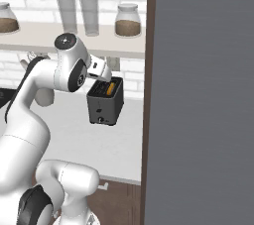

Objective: Start the toaster. Once the lever pops up, take the bread to the plate on the dining counter.

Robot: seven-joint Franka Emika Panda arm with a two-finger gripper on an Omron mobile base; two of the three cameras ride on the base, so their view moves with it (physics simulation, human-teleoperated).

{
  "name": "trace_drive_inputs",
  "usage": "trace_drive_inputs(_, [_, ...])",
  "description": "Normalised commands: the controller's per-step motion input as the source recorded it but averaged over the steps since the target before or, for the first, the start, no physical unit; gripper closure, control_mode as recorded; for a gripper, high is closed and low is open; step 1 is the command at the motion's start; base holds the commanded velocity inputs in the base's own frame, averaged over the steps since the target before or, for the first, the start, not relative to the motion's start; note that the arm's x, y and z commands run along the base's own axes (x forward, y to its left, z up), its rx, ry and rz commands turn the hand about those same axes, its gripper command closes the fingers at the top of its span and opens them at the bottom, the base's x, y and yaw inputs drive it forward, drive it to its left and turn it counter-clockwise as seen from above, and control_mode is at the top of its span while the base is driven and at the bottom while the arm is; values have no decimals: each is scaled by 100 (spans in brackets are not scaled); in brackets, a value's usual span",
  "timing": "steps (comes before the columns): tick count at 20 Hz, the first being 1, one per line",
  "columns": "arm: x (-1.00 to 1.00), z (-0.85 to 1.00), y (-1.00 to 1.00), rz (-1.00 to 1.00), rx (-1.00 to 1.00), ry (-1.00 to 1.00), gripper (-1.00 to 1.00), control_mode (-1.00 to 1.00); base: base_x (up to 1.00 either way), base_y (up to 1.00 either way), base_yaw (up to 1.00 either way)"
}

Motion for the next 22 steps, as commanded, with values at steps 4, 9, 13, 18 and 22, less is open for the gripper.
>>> trace_drive_inputs(4, [0,0,0,0,0,0,-100,-100,0,0,0])
trace_drive_inputs(9, [0,0,0,0,0,0,-100,-100,0,0,0])
trace_drive_inputs(13, [0,0,0,0,0,0,-100,-100,0,0,0])
trace_drive_inputs(18, [0,0,0,0,0,0,-100,-100,0,0,0])
trace_drive_inputs(22, [0,0,0,0,0,0,-100,-100,0,0,0])
